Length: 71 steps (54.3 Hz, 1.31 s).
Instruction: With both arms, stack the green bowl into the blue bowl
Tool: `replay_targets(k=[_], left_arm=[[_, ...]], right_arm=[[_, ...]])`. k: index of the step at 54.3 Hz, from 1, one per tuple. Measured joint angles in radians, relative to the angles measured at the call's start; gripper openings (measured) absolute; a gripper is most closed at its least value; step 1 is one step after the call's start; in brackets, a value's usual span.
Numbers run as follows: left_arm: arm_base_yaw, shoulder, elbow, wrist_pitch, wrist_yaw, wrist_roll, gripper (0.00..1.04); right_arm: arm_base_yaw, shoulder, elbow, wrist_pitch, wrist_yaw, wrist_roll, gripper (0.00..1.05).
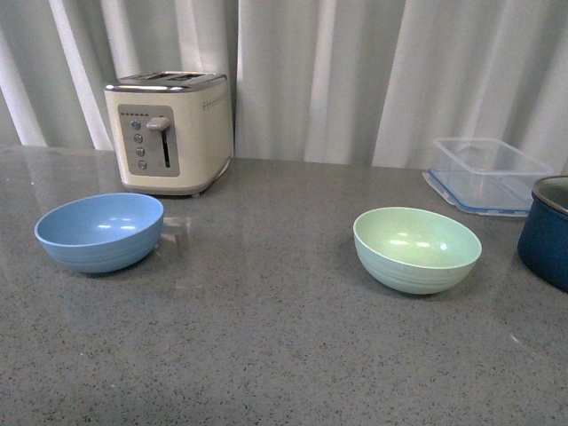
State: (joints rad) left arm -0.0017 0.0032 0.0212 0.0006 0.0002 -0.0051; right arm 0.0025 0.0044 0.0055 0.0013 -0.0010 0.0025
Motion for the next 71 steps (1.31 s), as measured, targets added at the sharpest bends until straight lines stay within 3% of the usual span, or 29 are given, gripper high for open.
replay_targets(k=[37,42,45,57,71], left_arm=[[0.0,0.0,0.0,0.0,0.0,0.0,0.98],[-0.05,0.053,0.004,0.007,-0.218,0.035,0.98],[-0.045,0.113,0.017,0.034,-0.279,0.035,0.98],[0.095,0.418,0.207,0.122,-0.119,-0.057,0.98],[0.192,0.764,0.451,0.174,0.039,-0.251,0.98]], right_arm=[[0.0,0.0,0.0,0.0,0.0,0.0,0.95],[0.0,0.0,0.0,0.0,0.0,0.0,0.95],[0.0,0.0,0.0,0.0,0.001,0.0,0.95],[0.0,0.0,0.0,0.0,0.0,0.0,0.95],[0.0,-0.001,0.0,0.0,0.0,0.0,0.95]])
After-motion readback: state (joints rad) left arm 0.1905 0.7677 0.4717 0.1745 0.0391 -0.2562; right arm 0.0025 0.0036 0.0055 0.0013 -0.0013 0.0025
